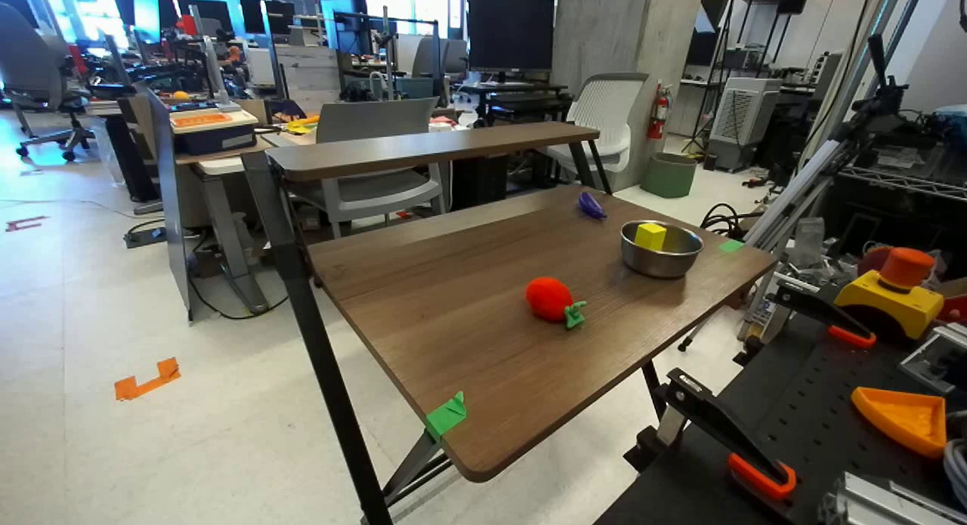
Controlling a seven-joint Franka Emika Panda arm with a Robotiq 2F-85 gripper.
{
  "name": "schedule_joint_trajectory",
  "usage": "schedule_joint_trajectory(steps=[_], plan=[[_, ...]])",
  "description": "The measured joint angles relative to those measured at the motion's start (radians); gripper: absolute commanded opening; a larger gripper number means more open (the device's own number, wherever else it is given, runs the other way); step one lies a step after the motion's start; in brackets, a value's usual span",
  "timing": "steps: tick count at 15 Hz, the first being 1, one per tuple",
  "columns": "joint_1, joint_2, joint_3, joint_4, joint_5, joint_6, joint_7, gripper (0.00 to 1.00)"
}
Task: Move the blue object to the left on the desk
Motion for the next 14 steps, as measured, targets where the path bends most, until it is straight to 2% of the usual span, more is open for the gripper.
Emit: schedule_joint_trajectory(steps=[4, 7, 14], plan=[[-0.001, 0.022, 0.002, 0.009, 0.001, 0.019, 0.016, 1.0], [-0.007, 0.116, 0.001, 0.073, 0.016, 0.062, 0.036, 1.0], [-0.057, 0.49, 0.004, 0.399, 0.096, 0.128, 0.081, 1.0]])
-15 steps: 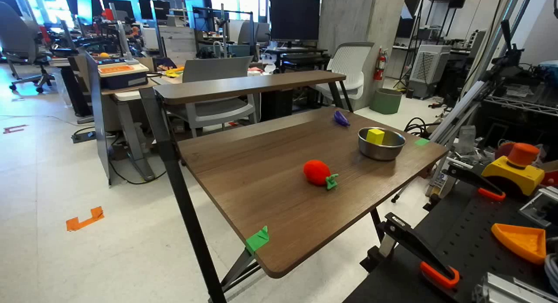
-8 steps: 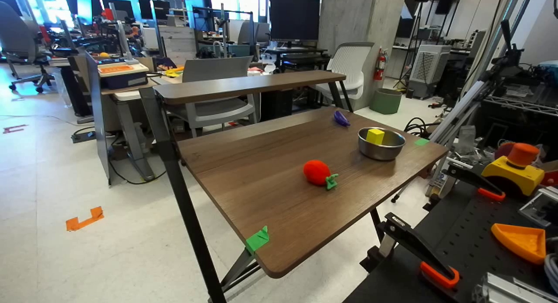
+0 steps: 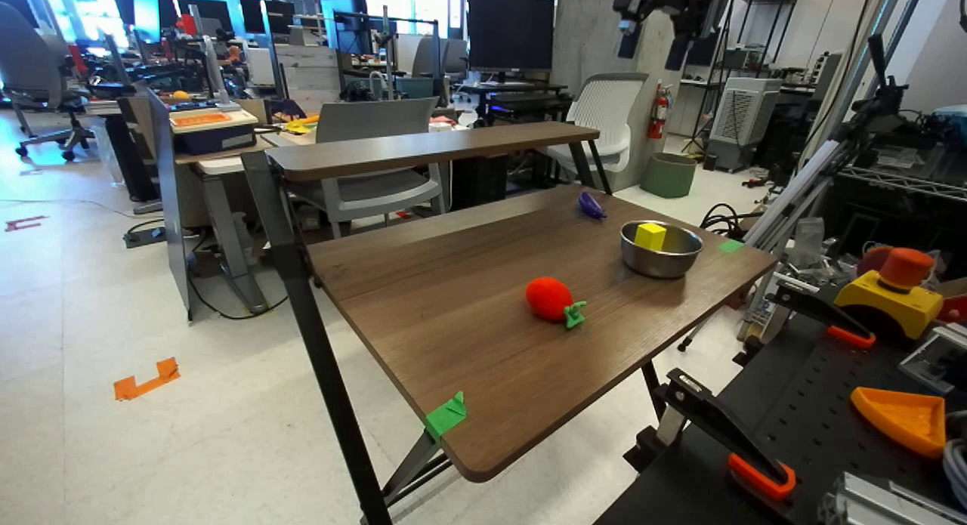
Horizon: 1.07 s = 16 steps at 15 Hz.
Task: Move the blue object to the left on the desk
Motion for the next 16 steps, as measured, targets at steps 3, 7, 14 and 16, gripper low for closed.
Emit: schedule_joint_trajectory(steps=[3, 7, 14, 16], plan=[[-0.034, 0.165, 0.004, 0.167, 0.004, -0.001, 0.041, 1.0], [-0.067, 0.372, 0.006, 0.375, 0.003, -0.014, 0.11, 1.0], [-0.076, 0.681, 0.007, 0.696, -0.024, -0.102, 0.23, 1.0], [-0.079, 0.756, 0.007, 0.778, -0.033, -0.121, 0.261, 1.0]])
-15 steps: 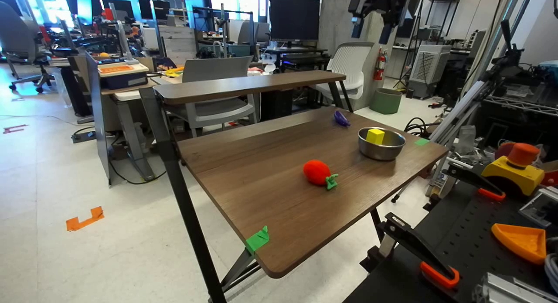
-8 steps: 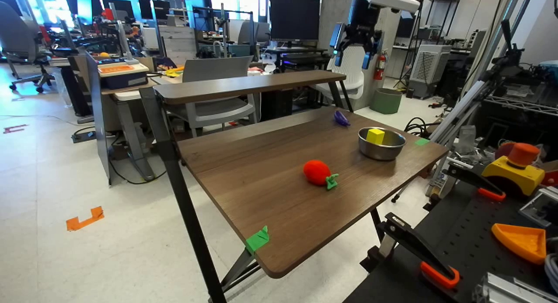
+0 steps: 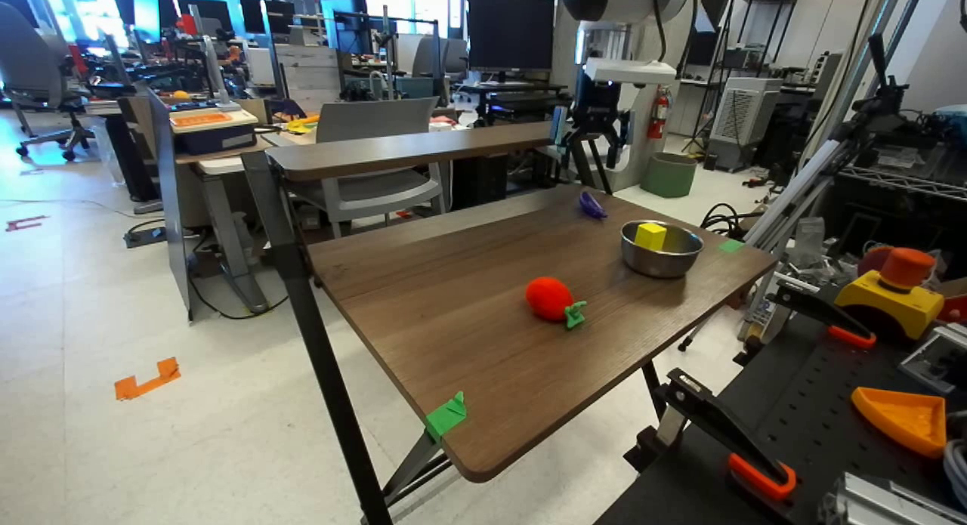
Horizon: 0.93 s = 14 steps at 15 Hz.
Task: Move the blue object to the left on the desk
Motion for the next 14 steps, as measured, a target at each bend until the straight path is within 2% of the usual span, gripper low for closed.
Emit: schedule_joint_trajectory(steps=[6, 11, 12, 13, 14], plan=[[-0.02, 0.183, -0.001, 0.235, -0.028, -0.101, 0.063, 1.0], [-0.031, 0.277, -0.005, 0.365, -0.055, -0.2, 0.1, 1.0], [-0.034, 0.292, -0.005, 0.386, -0.061, -0.224, 0.107, 0.75], [-0.037, 0.307, -0.005, 0.406, -0.066, -0.241, 0.113, 0.74], [-0.041, 0.321, -0.006, 0.426, -0.071, -0.254, 0.118, 0.65]])
